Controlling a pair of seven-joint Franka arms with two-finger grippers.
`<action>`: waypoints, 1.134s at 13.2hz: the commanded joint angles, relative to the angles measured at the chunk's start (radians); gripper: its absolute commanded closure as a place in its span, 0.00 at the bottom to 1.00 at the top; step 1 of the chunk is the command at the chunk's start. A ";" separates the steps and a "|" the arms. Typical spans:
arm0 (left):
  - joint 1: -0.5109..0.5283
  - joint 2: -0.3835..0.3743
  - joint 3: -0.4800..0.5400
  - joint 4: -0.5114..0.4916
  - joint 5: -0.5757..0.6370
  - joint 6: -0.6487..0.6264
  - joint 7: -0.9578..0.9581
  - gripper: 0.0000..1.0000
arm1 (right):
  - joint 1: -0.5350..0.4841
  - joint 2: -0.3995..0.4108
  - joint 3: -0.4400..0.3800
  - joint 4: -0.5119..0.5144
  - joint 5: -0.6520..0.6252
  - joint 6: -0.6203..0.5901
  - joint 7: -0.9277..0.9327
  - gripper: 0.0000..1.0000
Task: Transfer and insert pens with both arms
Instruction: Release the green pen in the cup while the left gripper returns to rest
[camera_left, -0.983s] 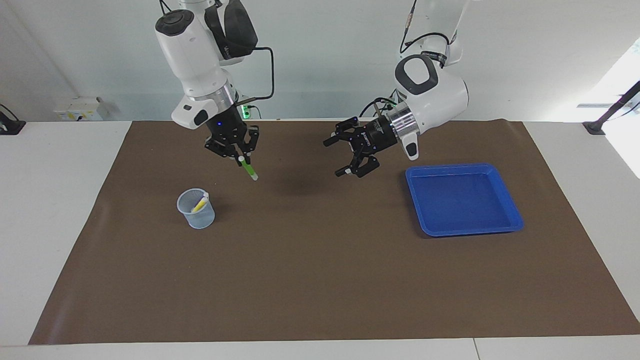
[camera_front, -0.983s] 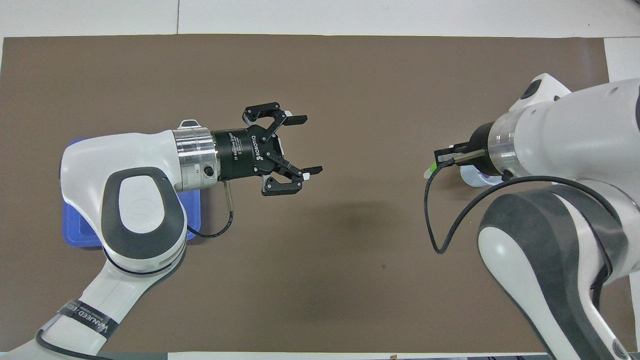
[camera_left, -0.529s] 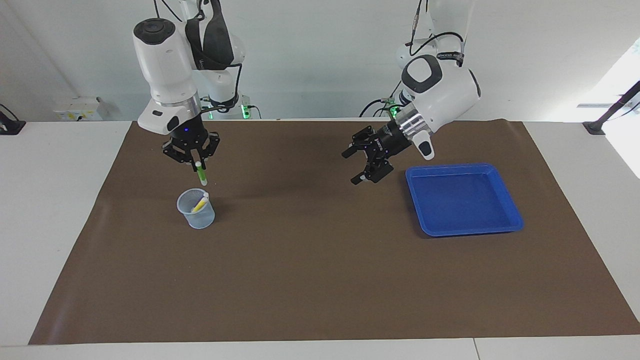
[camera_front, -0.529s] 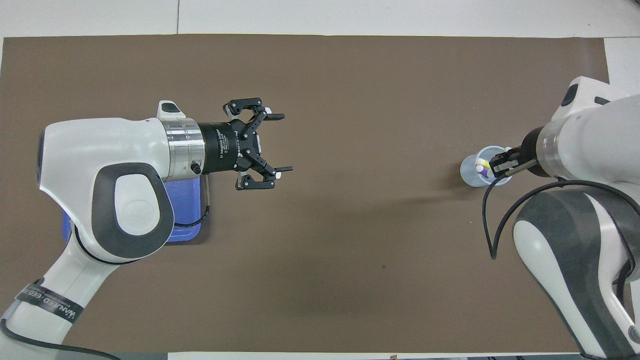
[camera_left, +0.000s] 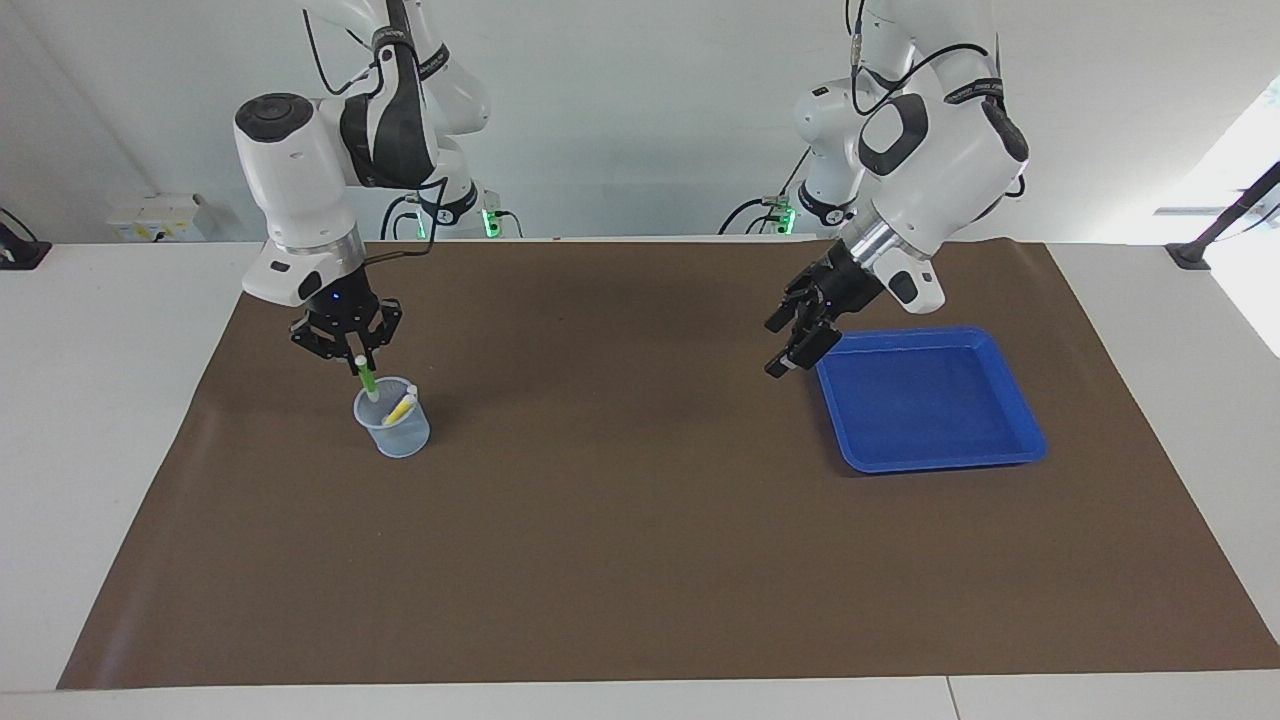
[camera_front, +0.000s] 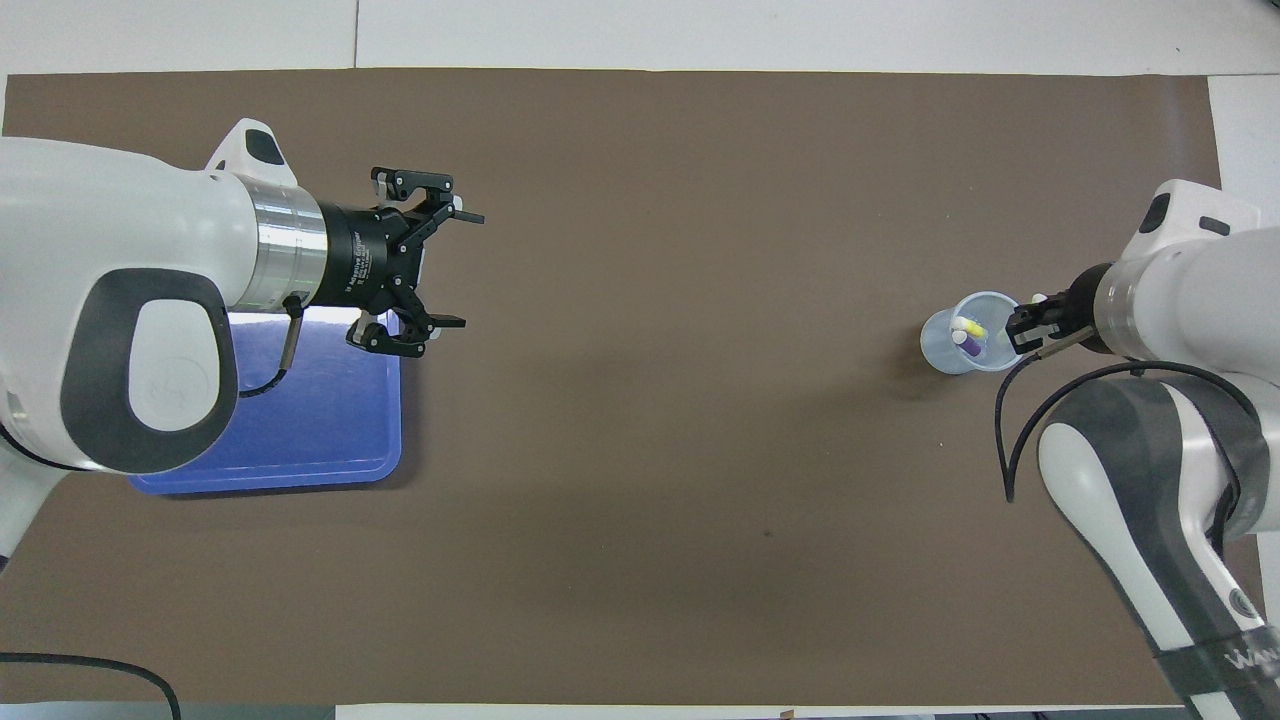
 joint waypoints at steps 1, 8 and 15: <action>-0.005 0.027 0.051 0.084 0.116 -0.143 0.124 0.00 | -0.004 0.010 0.011 -0.030 -0.007 0.041 -0.003 1.00; -0.181 -0.056 0.374 0.168 0.398 -0.501 0.804 0.00 | -0.016 0.012 0.011 -0.033 0.013 0.027 0.021 0.00; -0.269 -0.128 0.464 0.318 0.521 -0.771 1.287 0.00 | -0.016 0.001 0.007 0.166 0.025 -0.233 0.134 0.00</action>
